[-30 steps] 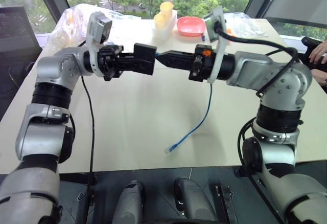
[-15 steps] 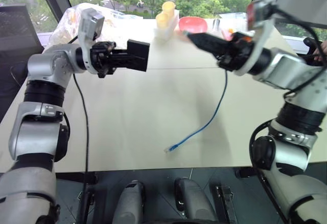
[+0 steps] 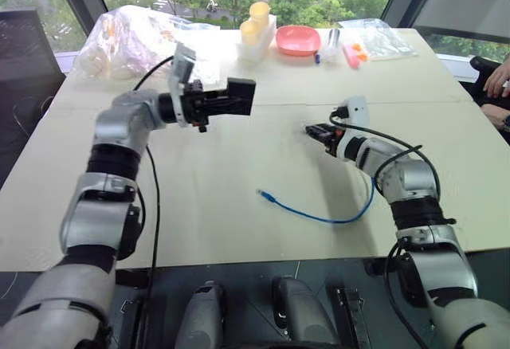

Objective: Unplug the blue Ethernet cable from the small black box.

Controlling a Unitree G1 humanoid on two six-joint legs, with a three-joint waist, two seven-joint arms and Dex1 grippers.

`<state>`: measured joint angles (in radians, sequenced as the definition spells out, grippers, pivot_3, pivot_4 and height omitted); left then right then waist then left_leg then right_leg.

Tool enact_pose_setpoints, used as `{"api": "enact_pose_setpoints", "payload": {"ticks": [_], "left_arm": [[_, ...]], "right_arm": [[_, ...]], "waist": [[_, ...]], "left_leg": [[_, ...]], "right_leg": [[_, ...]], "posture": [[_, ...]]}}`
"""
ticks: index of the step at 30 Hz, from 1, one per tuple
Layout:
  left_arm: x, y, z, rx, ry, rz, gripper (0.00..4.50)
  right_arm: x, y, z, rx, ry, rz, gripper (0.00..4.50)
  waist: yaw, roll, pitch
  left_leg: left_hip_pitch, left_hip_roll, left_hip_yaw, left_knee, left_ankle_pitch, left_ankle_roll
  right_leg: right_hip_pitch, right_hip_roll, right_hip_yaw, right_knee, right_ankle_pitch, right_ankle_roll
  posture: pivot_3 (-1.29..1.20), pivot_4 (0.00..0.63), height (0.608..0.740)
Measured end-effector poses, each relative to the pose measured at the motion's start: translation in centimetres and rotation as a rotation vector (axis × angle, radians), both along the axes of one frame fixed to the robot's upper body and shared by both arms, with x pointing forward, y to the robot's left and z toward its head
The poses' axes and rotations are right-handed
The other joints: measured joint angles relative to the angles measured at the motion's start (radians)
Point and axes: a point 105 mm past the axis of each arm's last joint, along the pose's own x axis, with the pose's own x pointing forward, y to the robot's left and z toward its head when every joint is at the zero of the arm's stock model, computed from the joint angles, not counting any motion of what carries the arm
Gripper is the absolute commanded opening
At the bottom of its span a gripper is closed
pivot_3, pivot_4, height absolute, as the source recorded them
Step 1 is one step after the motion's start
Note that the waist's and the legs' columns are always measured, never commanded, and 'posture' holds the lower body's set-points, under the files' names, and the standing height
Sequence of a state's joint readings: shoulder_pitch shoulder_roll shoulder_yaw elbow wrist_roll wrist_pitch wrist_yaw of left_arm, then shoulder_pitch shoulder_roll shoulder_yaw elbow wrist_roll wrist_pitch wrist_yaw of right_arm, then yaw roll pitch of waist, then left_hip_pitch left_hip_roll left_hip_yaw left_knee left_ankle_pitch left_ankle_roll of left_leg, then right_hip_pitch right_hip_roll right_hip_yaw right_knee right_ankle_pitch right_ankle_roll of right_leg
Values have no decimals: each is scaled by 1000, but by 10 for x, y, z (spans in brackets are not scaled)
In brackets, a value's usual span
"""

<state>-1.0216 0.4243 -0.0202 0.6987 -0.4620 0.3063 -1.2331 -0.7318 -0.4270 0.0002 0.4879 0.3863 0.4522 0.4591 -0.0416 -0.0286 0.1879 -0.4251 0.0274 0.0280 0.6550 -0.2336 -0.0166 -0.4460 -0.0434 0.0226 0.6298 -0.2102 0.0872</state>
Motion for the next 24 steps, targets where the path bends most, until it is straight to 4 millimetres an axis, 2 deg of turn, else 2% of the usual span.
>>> {"api": "enact_pose_setpoints", "payload": {"ticks": [3,4,7,11,17,18,20,24], "left_arm": [[11,-7,-19,-19,-15,128,532],[16,-11,-27,-22,-26,181,532],[24,-21,-46,-24,-34,288,532],[35,-21,-66,-18,-40,433,532],[36,-25,-99,38,-31,515,532],[35,-25,-105,47,-23,523,1561],[34,-24,-113,63,-5,526,2115],[34,-25,-113,61,-14,527,3066]], "right_arm": [[2,6,-9,-2,-9,9,4211],[1,9,-12,6,-8,17,4372],[-2,14,-11,6,-29,30,4372],[-13,15,8,21,-119,25,4372],[-24,25,23,63,-174,11,4372],[-25,26,25,64,-179,10,4500],[-26,26,28,72,-187,3,4500],[-26,24,31,109,-185,-14,4500]], "waist": [[1,0,0],[3,0,0],[7,0,0],[17,0,0],[28,0,0],[28,0,0],[28,0,0],[27,0,0]], "left_leg": [[0,0,0,0,0,0],[0,0,0,0,0,0],[0,0,0,0,0,0],[0,0,0,0,0,0],[0,-1,0,1,0,0],[0,-1,0,1,0,0],[0,-1,0,2,0,0],[1,-1,0,2,0,0]], "right_leg": [[0,0,0,0,0,0],[0,0,0,1,0,0],[0,0,0,0,1,0],[0,-1,0,0,1,1],[1,0,0,0,1,1],[1,0,0,0,1,1],[1,0,0,0,1,1],[2,0,0,0,1,1]], "posture": [[0,150,740],[0,150,740],[0,150,740],[0,150,740],[0,150,740],[0,150,740],[0,150,740],[0,150,740]]}}
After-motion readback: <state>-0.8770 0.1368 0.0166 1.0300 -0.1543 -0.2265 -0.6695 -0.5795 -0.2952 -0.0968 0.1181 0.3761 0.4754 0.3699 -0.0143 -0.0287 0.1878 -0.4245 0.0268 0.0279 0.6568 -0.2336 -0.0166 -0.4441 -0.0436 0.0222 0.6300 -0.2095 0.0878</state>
